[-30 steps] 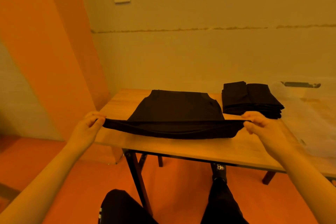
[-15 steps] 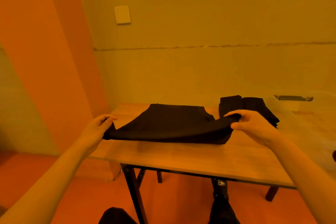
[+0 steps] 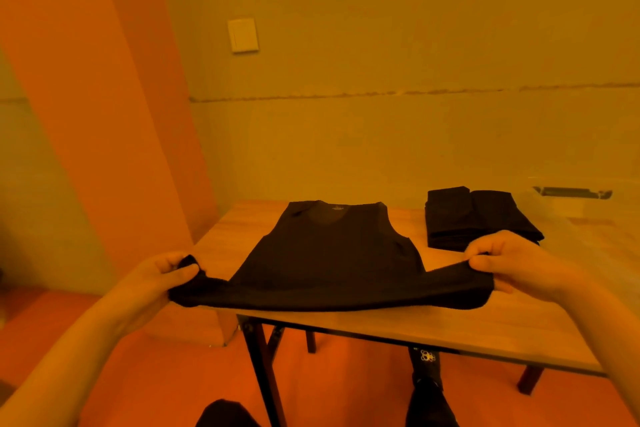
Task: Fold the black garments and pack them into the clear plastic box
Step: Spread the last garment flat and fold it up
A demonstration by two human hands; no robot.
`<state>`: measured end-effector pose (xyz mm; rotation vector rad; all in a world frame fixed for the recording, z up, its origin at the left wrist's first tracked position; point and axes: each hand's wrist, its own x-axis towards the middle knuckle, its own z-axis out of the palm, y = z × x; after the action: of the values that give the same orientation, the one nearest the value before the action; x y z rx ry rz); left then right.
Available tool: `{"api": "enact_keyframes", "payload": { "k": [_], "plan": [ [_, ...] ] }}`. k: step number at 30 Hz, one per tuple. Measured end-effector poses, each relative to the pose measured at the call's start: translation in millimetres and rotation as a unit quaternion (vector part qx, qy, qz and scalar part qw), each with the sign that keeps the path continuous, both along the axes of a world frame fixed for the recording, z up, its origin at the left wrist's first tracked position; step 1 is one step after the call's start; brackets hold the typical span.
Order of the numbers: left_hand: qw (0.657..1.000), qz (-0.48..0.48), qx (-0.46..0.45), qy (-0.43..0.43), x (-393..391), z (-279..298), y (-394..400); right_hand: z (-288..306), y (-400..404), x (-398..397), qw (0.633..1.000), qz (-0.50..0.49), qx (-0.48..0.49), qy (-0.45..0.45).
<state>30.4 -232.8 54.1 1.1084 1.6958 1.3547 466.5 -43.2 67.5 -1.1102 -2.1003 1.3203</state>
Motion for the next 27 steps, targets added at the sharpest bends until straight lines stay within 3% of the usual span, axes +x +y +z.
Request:
{"api": "enact_keyframes", "payload": {
  "k": [6, 11, 15, 20, 23, 27],
  "plan": [
    [0.995, 0.07, 0.054, -0.048, -7, -4, 12, 8, 14, -8, 0.998, -0.005, -0.065, 0.017],
    [0.987, 0.125, 0.097, -0.025, -5, 1, 38, 18, 30, -31, 0.996, -0.063, 0.061, -0.016],
    [0.983, 0.134, 0.119, -0.026, 0, 10, 40, 25, 28, -29, 0.989, -0.098, 0.108, 0.037],
    [0.982, 0.118, 0.139, -0.047, 6, 18, 21, 26, 7, -13, 0.985, -0.033, 0.008, 0.169],
    [0.981, 0.116, 0.149, -0.055, 12, 22, 3, 30, -9, 1, 0.983, 0.037, -0.017, 0.18],
    [0.98, 0.106, 0.161, -0.053, 18, 32, -16, 33, -16, 14, 0.979, 0.036, -0.025, 0.201]
  ]
}}
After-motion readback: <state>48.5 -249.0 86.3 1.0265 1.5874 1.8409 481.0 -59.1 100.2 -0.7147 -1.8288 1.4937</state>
